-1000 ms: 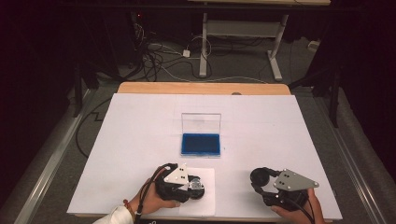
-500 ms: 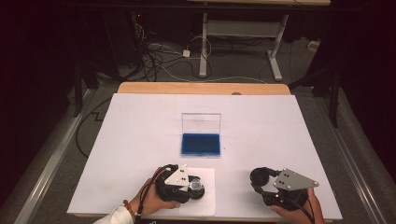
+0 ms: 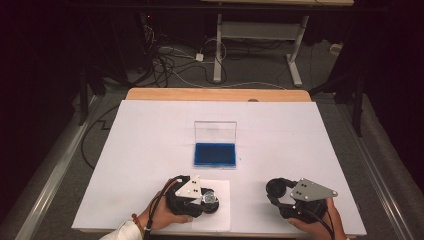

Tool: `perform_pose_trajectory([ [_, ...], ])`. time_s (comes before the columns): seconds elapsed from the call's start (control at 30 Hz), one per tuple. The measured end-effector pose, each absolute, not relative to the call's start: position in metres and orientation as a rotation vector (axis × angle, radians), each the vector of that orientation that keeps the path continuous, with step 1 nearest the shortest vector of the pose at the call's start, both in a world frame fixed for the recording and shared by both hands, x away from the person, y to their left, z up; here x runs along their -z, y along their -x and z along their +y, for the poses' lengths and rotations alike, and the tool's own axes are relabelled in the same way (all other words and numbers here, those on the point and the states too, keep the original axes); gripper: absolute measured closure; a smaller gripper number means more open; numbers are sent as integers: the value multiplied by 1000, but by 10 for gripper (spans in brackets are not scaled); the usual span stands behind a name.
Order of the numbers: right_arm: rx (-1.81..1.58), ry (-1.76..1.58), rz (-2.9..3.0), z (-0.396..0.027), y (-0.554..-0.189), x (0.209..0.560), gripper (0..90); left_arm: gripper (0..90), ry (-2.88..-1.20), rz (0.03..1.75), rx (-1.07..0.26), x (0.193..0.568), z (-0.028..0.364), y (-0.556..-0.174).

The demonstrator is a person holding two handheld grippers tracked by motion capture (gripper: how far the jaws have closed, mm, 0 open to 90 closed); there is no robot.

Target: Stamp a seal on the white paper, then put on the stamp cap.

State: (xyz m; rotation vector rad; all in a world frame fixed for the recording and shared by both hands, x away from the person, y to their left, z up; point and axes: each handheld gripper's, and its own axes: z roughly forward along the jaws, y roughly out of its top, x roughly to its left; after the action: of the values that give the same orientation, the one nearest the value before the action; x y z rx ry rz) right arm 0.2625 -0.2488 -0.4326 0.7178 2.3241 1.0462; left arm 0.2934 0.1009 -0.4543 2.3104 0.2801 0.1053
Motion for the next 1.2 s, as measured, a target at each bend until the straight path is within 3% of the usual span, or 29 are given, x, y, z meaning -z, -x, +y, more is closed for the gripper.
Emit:
perform_pose_trajectory([
  [1.2, -1073, -715, 2313, -254, -256, 430, 385, 545, -2140, 330, -202, 411, 120, -301],
])
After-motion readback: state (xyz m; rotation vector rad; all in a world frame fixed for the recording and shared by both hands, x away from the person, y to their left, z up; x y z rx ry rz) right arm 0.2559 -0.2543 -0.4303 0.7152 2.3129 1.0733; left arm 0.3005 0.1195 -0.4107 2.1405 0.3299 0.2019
